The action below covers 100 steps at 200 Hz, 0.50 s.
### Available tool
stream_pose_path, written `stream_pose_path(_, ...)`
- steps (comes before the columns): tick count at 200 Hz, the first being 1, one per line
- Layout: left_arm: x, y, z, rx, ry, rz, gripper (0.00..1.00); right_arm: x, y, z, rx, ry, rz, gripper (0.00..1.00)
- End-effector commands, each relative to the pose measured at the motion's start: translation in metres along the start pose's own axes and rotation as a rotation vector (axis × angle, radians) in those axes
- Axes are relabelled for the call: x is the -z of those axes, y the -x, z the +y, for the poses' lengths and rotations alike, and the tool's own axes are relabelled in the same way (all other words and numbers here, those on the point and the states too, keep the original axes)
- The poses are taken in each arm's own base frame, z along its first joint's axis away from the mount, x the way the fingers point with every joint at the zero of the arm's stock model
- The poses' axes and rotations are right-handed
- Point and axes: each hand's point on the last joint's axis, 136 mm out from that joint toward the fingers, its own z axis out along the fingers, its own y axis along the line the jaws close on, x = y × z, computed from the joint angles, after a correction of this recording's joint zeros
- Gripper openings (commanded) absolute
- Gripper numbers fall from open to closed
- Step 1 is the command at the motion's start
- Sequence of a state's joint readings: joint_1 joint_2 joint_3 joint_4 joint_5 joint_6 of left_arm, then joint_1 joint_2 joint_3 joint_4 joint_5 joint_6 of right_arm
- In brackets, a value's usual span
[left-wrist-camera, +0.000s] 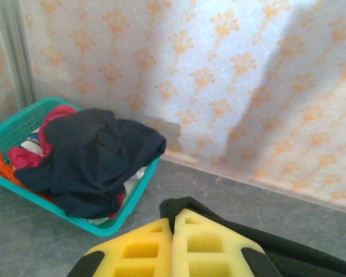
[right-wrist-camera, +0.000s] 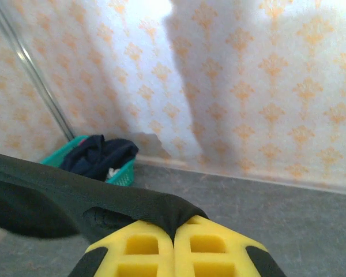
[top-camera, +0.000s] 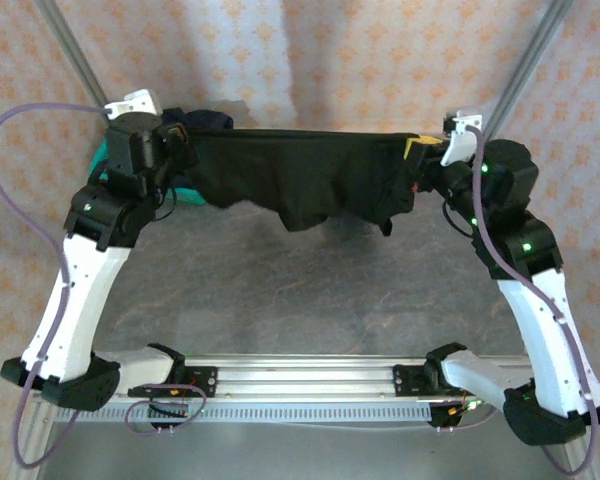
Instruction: Fold and stack the t-shirts
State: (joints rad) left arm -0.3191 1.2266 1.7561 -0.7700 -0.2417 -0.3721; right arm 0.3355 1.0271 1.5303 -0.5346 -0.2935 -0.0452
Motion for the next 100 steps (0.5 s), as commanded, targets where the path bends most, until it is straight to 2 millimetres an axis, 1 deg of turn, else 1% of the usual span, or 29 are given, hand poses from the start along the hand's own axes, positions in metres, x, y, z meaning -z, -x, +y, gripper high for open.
stream_pose_path(1, 0.007, 0.020, 0.015, 0.000, 0.075, -0.059, 0.00, 0.010, 0.029, -0.009, 0.007, -0.065, -0.075, 0.00)
stream_pose_path(19, -0.003, 0.029, 0.010, -0.029, 0.096, -0.073, 0.00, -0.003, 0.031, -0.020, 0.040, -0.125, -0.060, 0.00)
stream_pose_path(39, -0.027, 0.033, -0.002, -0.060, 0.106, -0.063, 0.00, -0.024, 0.032, -0.033, 0.076, -0.188, -0.031, 0.00)
stream_pose_path(42, -0.031, 0.034, -0.004, -0.063, 0.106, -0.064, 0.00, -0.024, 0.035, -0.034, 0.079, -0.199, -0.036, 0.00)
stream_pose_path(44, -0.034, 0.034, -0.005, -0.066, 0.106, -0.062, 0.00, -0.031, 0.032, -0.037, 0.082, -0.207, -0.022, 0.00)
stream_pose_path(48, -0.039, 0.034, -0.008, -0.071, 0.108, -0.060, 0.00, -0.038, 0.031, -0.040, 0.088, -0.220, -0.010, 0.00)
stream_pose_path(61, -0.056, 0.036, -0.016, -0.083, 0.112, -0.063, 0.00, -0.053, 0.032, -0.045, 0.108, -0.242, 0.001, 0.00)
stream_pose_path(83, -0.085, 0.042, -0.030, -0.102, 0.113, -0.075, 0.00, -0.080, 0.040, -0.049, 0.122, -0.250, -0.008, 0.00)
stream_pose_path(91, -0.093, 0.047, -0.036, -0.104, 0.111, -0.083, 0.00, -0.088, 0.046, -0.048, 0.127, -0.245, -0.022, 0.00)
stream_pose_path(100, -0.100, 0.053, -0.042, -0.107, 0.106, -0.091, 0.00, -0.094, 0.057, -0.047, 0.131, -0.237, -0.050, 0.00)
